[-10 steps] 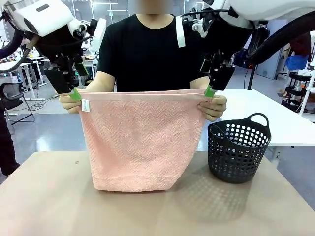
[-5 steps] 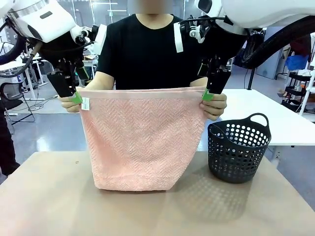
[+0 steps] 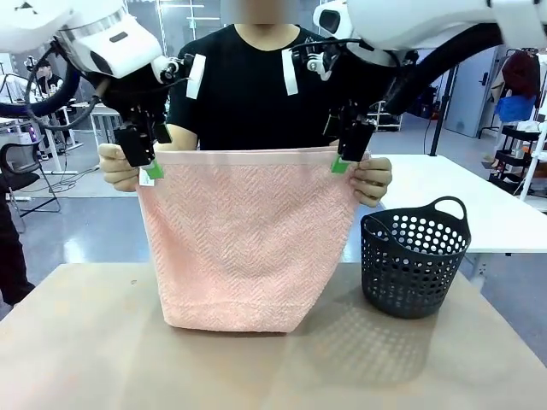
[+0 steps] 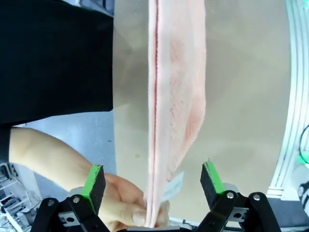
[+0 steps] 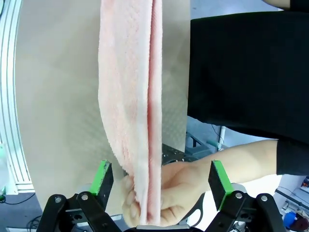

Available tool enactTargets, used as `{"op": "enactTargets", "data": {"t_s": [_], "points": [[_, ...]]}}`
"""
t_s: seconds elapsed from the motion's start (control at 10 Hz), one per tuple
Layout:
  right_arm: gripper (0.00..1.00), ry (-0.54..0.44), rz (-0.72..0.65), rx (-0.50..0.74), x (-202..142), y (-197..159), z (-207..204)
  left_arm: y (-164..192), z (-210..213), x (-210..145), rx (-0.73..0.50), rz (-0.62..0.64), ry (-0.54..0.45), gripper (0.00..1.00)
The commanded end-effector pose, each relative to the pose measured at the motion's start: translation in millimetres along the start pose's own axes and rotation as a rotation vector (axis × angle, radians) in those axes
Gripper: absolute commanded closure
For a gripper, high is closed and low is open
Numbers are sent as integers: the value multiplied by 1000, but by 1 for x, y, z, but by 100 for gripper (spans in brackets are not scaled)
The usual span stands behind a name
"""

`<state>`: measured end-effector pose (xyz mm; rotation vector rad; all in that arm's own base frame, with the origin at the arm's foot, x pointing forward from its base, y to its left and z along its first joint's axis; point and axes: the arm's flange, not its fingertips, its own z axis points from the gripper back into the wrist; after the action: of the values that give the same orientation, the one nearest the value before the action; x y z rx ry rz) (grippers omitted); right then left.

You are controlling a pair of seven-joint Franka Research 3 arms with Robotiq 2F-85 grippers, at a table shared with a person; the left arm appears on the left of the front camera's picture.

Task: Fold the towel.
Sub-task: Release the end of the 100 cm Hotel Towel you were holding and grab the top end of the folded side.

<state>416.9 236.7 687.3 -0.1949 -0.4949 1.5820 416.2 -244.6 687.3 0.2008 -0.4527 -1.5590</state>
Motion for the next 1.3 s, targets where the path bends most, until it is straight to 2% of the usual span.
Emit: {"op": "enactTargets", "data": {"t_s": [0.0, 0.2, 0.3, 0.4, 0.5, 0.6, 0.7, 0.8, 1.2], "points": [[0, -24, 3, 68, 0, -11, -8, 15, -5, 1, -75, 28, -16, 0], [0, -27, -19, 106, -2, -15, -18, 17, -20, -3, -123, 28, -33, 0], [25, -13, -11, 107, -2, -15, -21, 16, -22, -4, -132, 30, -21, 57], [60, -6, -11, 112, -2, -15, -24, 15, -22, -5, -135, 18, -20, 58], [60, -4, -15, 118, -2, -15, -26, 12, -21, -6, -144, 14, -14, 100], [100, 1, -17, 121, -3, -15, -27, 8, -20, -5, -162, -3, -2, 62], [77, 3, -16, 126, -4, -14, -28, 5, -19, -5, -164, -7, -14, 100], [100, 4, -16, 128, -5, -12, -28, 3, -18, -6, -163, -1, -13, 100], [100, 4, -14, 123, -5, -7, -28, -1, -20, -9, -165, 16, -9, 100]]}}
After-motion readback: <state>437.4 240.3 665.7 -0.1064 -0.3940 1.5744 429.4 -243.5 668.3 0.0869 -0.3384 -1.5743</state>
